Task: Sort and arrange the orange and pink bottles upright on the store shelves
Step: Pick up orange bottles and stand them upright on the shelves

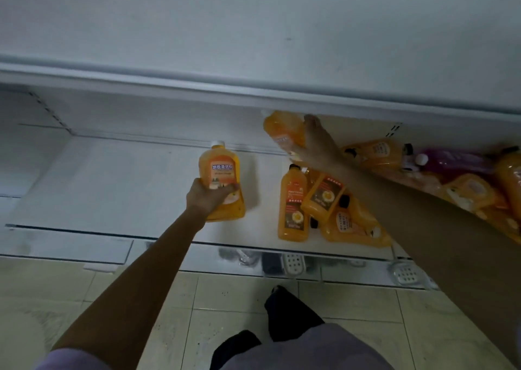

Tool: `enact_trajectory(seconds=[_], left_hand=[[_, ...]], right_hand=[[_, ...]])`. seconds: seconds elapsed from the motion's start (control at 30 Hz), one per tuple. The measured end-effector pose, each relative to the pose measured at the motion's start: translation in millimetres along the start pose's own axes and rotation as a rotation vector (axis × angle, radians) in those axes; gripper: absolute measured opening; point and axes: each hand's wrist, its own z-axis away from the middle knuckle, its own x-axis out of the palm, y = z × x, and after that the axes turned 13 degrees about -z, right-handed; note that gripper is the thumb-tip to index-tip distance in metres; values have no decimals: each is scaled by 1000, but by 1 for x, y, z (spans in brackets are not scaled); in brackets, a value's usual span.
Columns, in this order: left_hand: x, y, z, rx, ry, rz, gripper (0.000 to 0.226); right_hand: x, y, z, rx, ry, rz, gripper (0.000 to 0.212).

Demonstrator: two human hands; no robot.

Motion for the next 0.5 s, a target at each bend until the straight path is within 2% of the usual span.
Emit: enact_trajectory(seconds=[0.17, 0.37, 0.5], left_hand=[[-33, 0, 53, 142, -4, 30, 77], [-47, 13, 122, 238, -53, 31, 71], [-36, 40, 165, 364, -128, -9, 69]], right_hand=[[6, -30, 52, 177, 78, -447, 48], [-16, -40, 153, 265, 154, -1005, 70], [-53, -37, 208, 247, 382, -1126, 49]])
